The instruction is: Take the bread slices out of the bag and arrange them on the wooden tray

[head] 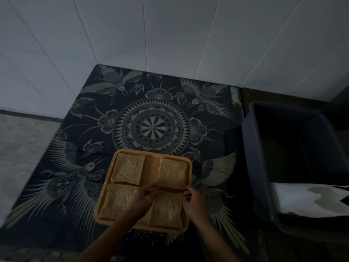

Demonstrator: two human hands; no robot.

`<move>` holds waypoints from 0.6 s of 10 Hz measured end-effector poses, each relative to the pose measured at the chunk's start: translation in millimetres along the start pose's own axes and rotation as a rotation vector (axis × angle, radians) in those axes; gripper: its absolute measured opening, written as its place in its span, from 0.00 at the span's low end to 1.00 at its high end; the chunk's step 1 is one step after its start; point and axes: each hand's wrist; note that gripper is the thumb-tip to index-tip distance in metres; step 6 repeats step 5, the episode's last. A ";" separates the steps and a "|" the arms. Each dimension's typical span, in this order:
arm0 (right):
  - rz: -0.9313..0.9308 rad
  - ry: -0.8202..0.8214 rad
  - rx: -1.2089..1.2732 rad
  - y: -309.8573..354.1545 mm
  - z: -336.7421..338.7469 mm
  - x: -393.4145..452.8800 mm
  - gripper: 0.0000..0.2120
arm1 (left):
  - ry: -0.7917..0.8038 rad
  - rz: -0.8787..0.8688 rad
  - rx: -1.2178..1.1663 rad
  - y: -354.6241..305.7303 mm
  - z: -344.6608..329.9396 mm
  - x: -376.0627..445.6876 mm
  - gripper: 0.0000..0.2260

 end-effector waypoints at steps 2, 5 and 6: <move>-0.011 0.039 0.051 5.6 4.7 -4.4 0.21 | 0.026 -0.086 0.029 -2.6 1.9 2.6 0.32; 0.114 -0.057 -0.190 25.8 16.0 -18.0 0.23 | -0.005 -0.179 0.194 -20.3 34.1 3.2 0.24; 0.114 -0.057 -0.190 25.8 16.0 -18.0 0.23 | -0.005 -0.179 0.194 -20.3 34.1 3.2 0.24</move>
Point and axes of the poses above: each hand's wrist, its own x-axis towards the middle knuckle, its own z-axis out of the back of the hand, y = z × x, and after that the axes turned 8 degrees about -x, right-handed
